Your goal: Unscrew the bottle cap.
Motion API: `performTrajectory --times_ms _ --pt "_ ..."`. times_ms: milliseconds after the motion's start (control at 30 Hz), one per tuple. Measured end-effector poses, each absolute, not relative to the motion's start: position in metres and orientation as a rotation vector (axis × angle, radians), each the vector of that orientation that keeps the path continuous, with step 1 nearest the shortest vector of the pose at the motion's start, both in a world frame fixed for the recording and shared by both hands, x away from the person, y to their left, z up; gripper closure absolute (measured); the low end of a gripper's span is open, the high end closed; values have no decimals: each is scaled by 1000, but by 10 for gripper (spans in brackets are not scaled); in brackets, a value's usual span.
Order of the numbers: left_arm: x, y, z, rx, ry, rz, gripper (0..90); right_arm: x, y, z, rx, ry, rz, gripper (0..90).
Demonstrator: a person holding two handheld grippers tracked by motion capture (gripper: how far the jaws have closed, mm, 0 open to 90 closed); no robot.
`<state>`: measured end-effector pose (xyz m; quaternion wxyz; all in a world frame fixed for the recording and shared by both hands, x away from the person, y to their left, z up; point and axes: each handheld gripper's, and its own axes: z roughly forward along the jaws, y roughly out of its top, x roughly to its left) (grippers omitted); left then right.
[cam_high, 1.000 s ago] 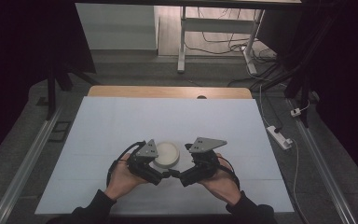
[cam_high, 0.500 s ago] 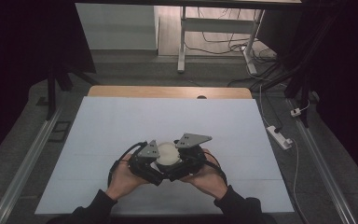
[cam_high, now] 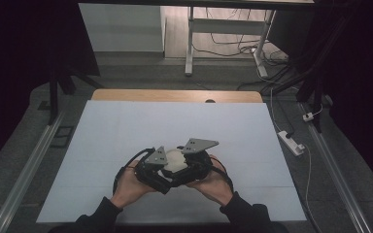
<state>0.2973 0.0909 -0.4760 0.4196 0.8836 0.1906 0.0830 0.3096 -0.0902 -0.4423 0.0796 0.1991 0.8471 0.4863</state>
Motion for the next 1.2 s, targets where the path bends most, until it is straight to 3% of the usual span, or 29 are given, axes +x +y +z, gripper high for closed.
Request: performTrajectory --times_ms 600,700,1200 --pt "292 91 -473 2218 184 54 78 321 -107 -436 41 2809 1628 68" --pt "292 90 -472 2227 200 77 78 320 -106 -436 111 2786 1631 0" --pt "299 96 -472 2198 462 203 78 312 -99 -429 545 2534 1493 0"
